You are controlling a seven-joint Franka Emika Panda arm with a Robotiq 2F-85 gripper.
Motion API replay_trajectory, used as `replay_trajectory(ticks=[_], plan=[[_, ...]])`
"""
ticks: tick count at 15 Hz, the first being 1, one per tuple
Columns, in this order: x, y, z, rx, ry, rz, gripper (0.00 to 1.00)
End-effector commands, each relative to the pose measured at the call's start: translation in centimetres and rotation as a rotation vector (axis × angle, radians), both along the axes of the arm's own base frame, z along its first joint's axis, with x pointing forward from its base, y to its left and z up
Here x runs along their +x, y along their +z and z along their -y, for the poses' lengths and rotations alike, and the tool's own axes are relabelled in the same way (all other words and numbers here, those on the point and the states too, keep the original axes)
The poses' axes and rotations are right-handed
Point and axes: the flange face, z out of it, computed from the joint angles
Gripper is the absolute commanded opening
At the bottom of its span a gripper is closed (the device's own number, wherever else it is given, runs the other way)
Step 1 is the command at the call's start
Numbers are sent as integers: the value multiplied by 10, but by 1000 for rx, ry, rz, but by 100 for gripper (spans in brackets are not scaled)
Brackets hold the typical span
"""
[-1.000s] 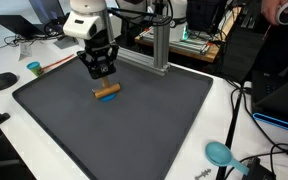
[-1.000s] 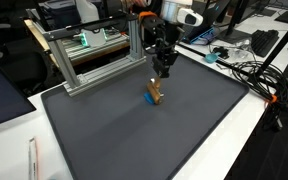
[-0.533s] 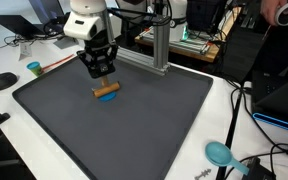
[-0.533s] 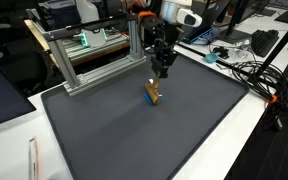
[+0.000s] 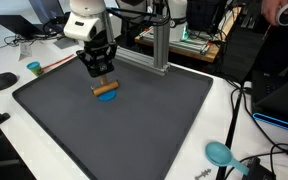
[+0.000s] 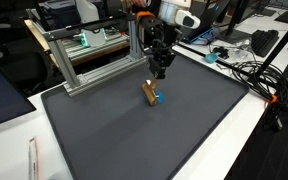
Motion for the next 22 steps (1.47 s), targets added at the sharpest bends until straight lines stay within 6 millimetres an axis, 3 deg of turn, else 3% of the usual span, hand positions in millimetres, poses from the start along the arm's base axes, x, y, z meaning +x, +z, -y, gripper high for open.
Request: replay_trajectory(ticks=[1, 7, 22], plan=[[-7, -52, 13, -38, 0, -75, 23], [-1, -37, 0, 74, 12, -57, 23], [7, -26, -2, 194, -29, -45, 23]])
